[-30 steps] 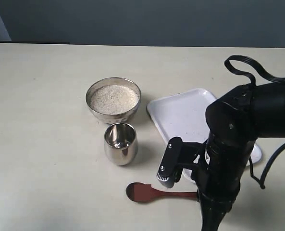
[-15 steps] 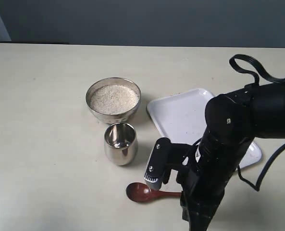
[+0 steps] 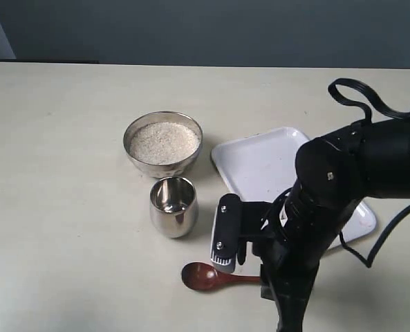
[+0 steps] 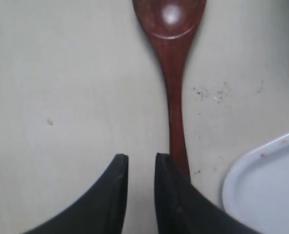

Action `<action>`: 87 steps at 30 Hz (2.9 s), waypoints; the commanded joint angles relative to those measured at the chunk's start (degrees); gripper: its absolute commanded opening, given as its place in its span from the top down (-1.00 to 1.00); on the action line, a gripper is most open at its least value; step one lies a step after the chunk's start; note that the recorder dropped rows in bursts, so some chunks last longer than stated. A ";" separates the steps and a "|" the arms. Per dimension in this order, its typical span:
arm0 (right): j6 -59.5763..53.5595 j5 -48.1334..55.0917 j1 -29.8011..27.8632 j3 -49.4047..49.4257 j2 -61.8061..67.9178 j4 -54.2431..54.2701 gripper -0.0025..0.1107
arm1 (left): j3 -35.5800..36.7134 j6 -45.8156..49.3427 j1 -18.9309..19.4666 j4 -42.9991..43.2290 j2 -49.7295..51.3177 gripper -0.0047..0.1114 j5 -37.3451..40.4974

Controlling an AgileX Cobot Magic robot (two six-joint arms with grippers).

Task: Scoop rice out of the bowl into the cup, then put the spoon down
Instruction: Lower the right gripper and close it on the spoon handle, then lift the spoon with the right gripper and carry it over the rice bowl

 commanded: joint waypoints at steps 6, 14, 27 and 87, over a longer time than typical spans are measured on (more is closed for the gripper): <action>-0.43 -1.61 -0.25 -0.04 -0.04 -1.04 0.20 | -0.14 -0.32 0.09 0.10 -0.28 0.91 -1.13; 5.98 -1.02 -0.25 -0.04 3.39 -6.91 0.24 | -0.14 -0.32 0.09 0.10 -0.28 0.91 -1.13; 6.96 -2.06 -0.25 -0.04 5.27 -7.53 0.24 | -0.14 -0.32 0.09 0.10 -0.28 0.91 -1.13; 35.39 -1.80 -0.25 -30.39 21.30 -89.07 0.97 | -0.14 -0.32 -0.17 0.10 -0.28 0.91 -1.13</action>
